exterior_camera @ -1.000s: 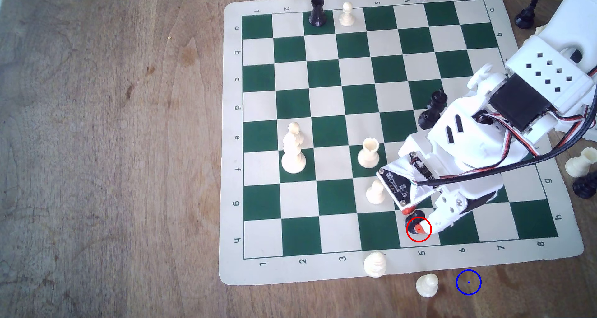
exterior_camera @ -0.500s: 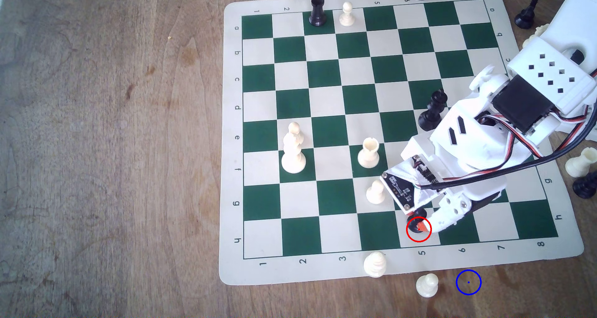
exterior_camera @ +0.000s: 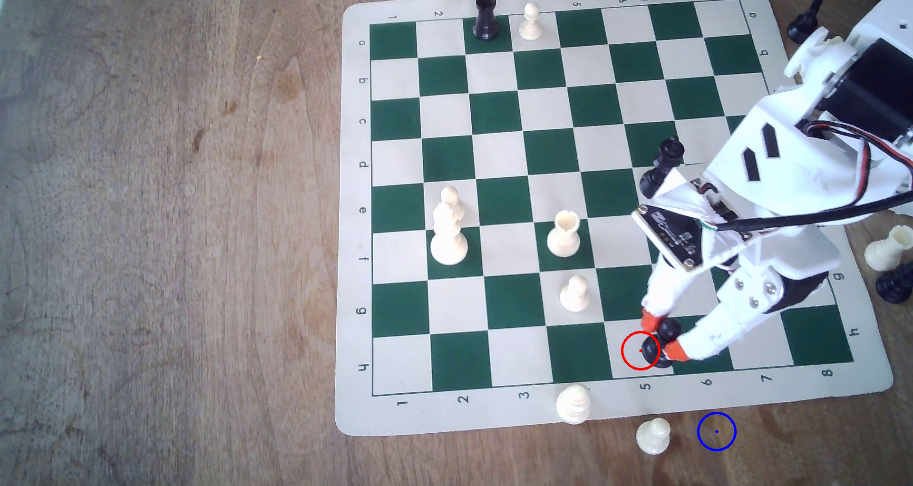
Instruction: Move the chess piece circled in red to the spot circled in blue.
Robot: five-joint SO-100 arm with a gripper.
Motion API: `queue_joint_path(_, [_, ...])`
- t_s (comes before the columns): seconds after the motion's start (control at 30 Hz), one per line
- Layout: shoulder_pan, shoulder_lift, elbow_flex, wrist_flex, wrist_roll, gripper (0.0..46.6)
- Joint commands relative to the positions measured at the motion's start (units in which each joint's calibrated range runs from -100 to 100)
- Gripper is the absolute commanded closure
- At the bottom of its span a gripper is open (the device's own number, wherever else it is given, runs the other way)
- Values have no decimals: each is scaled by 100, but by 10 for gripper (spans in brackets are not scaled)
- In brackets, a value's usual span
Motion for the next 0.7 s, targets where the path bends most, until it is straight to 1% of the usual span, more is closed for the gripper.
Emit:
queue_joint_path(0.0, [-452,-257,149,-271,-122,464])
queue_joint_path(0.03, [-601,-88,340,-468,-161,464])
queue_joint_path(0.17, [-843,337,584,-804,-200,464])
queue_joint_path(0.4, [-968,1008,584,-1115,-239,464])
queue_joint_path(0.67, [-1062,1449,575,-1361,-249,464])
